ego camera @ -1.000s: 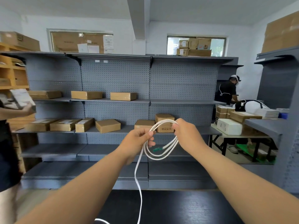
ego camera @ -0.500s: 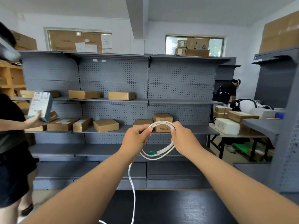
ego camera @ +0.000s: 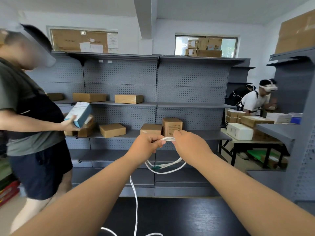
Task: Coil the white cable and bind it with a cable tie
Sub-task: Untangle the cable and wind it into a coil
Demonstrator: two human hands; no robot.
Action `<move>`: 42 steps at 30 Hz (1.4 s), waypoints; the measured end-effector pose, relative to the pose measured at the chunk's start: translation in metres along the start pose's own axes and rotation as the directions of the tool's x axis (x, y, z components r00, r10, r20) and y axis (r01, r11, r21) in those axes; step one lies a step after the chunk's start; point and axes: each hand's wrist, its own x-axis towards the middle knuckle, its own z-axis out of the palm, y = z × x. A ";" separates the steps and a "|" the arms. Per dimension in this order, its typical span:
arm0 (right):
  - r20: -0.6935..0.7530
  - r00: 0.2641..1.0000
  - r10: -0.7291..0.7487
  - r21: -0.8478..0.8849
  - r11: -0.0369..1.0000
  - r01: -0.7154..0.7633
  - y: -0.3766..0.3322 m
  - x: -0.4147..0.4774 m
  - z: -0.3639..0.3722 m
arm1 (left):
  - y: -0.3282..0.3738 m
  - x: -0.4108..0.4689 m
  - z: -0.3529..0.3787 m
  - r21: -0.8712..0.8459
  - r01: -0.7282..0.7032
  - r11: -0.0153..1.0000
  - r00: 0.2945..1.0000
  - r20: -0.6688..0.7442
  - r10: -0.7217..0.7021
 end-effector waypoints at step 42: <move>0.035 0.963 0.267 0.255 0.929 -0.267 0.013 0.002 -0.006 | -0.016 -0.001 0.000 -0.130 0.137 0.982 0.959 -0.232 -0.165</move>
